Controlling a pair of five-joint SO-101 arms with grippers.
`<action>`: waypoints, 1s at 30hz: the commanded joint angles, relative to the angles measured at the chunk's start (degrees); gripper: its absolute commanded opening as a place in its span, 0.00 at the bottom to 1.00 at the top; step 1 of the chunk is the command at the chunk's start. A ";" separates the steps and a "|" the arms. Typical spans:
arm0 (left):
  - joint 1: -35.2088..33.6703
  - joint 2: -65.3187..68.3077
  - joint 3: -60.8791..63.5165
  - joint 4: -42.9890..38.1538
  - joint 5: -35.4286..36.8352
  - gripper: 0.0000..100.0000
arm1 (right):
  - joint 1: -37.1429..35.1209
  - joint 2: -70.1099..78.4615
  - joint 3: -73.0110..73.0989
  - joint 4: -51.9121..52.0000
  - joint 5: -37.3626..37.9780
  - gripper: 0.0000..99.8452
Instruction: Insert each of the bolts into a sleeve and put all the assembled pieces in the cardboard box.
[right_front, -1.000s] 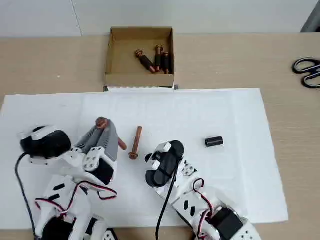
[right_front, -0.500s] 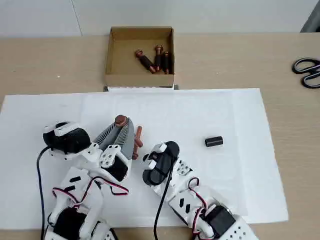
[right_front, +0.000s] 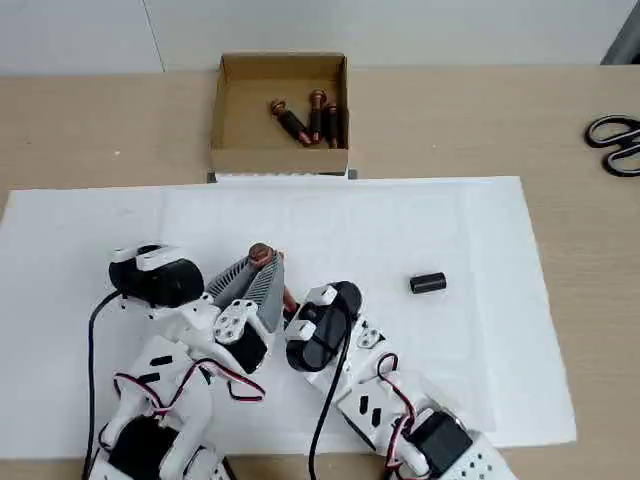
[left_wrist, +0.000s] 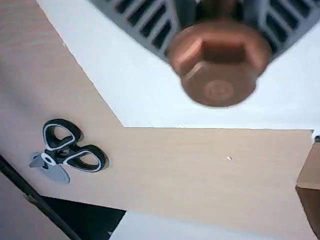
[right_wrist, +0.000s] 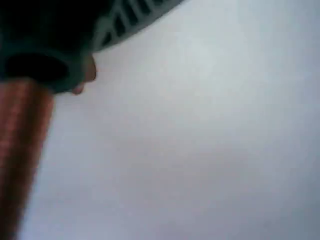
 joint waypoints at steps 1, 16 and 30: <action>0.26 -0.44 -0.31 0.18 -0.70 0.00 | 0.22 -0.57 -4.04 -1.01 0.62 0.00; 2.20 -0.35 2.15 0.35 -0.44 0.00 | 0.22 -0.57 -7.56 -1.10 0.62 0.00; 3.69 -0.44 -0.13 12.04 -4.22 0.00 | 3.47 -0.57 -10.64 -1.01 0.70 0.00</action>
